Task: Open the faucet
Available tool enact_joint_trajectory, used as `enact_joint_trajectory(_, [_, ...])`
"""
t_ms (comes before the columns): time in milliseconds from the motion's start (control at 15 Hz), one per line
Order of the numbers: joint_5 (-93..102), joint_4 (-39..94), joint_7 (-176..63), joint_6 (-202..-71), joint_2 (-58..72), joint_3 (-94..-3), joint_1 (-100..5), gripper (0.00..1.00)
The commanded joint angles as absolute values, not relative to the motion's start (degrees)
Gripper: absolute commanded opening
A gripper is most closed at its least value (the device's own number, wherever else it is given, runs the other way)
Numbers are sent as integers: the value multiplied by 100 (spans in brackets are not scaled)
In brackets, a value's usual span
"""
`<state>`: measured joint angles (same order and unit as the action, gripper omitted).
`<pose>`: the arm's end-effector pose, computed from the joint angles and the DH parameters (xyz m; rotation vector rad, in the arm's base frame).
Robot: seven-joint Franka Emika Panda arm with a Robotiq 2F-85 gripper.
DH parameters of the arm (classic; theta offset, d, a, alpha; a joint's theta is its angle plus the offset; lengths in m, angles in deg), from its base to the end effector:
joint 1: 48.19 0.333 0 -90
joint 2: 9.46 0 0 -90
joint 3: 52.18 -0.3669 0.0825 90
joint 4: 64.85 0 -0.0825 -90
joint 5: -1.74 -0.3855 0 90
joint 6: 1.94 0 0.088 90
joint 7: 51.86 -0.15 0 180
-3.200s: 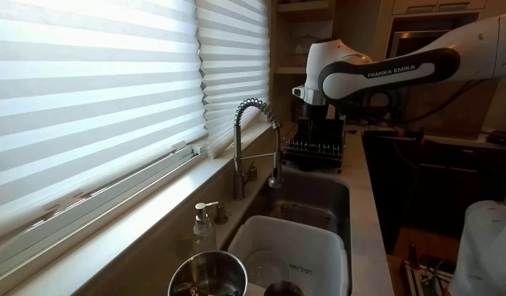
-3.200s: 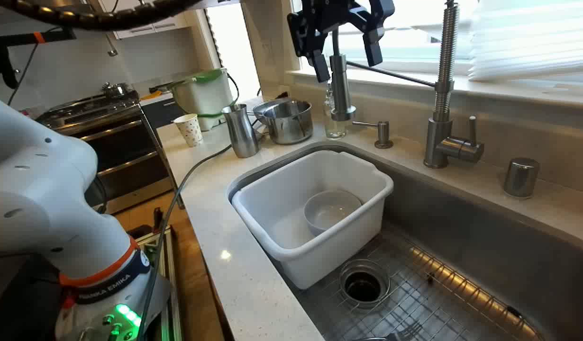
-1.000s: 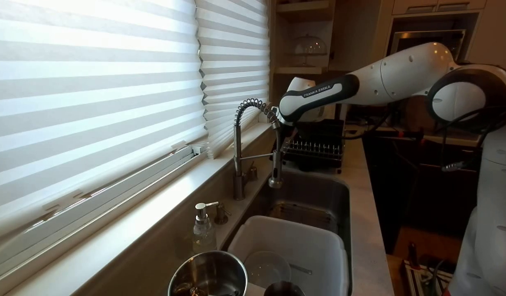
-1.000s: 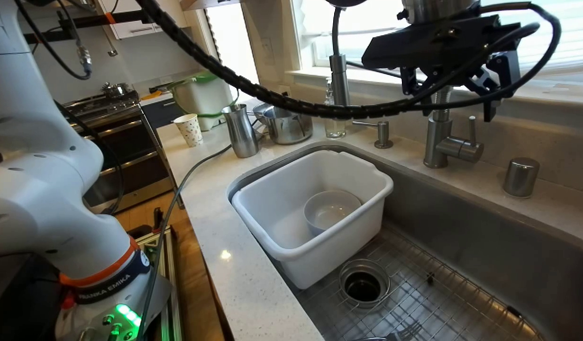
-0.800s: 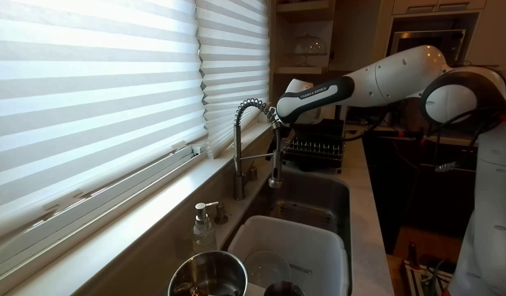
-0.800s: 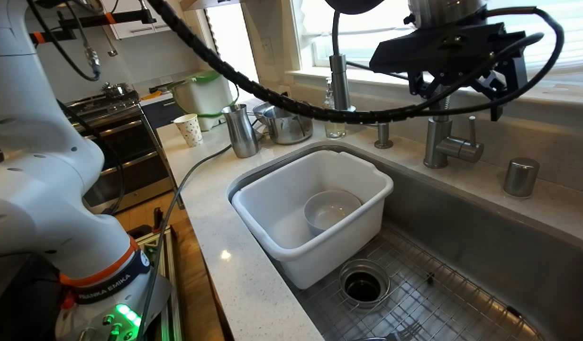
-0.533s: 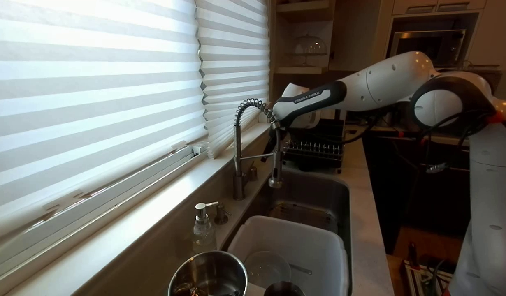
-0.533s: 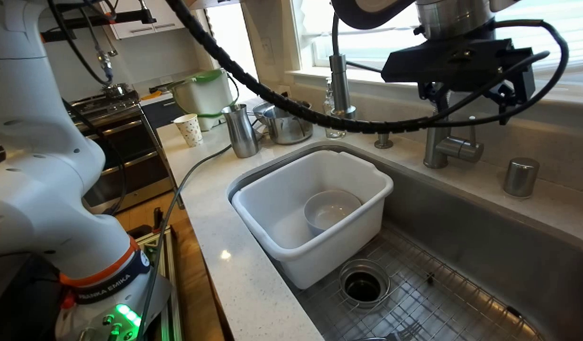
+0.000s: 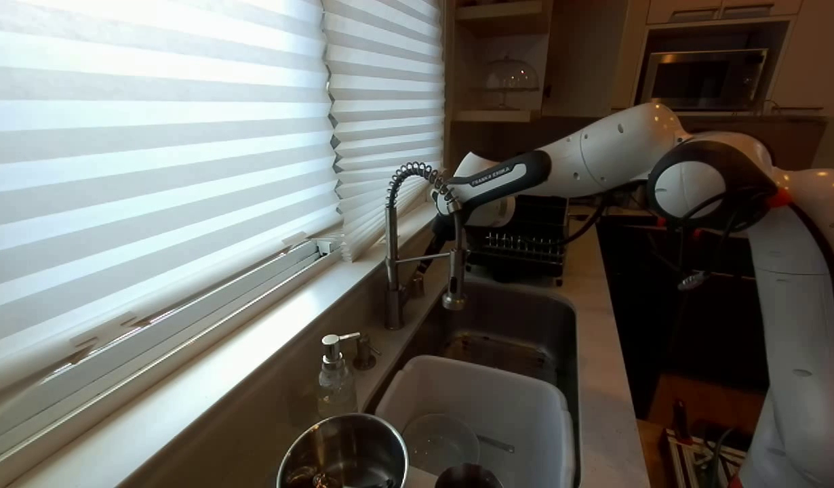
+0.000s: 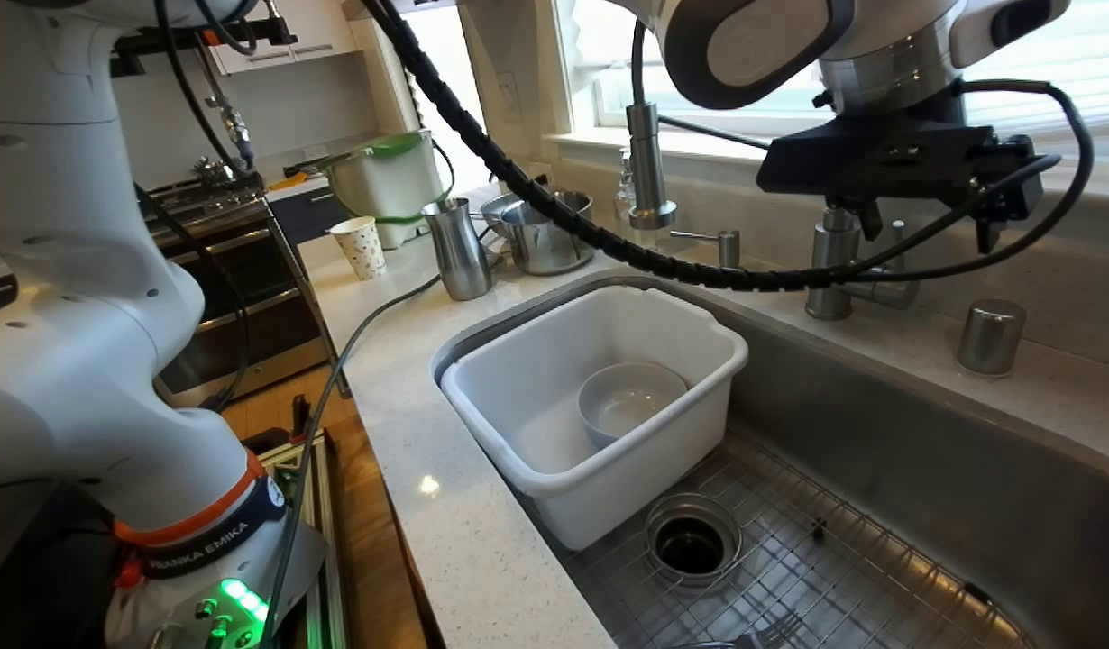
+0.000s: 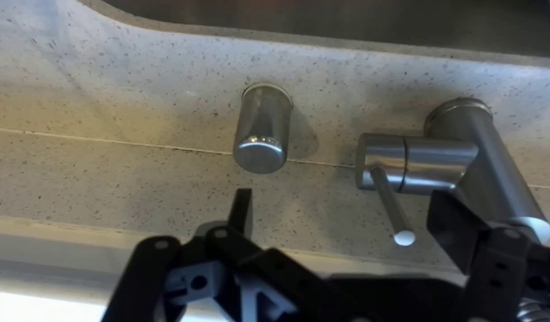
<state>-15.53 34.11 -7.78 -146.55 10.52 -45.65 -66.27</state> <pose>0.6644 -0.2894 0.4401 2.9513 0.2207 0.7214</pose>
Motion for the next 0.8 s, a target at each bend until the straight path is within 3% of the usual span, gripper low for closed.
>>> enact_joint_trajectory(0, [-1693, 3197, -617, -14905, 1335, -4827, -6867, 100])
enact_joint_trajectory(733, [-1572, 2737, -588, -14948, 1703, -5023, -7131, 100])
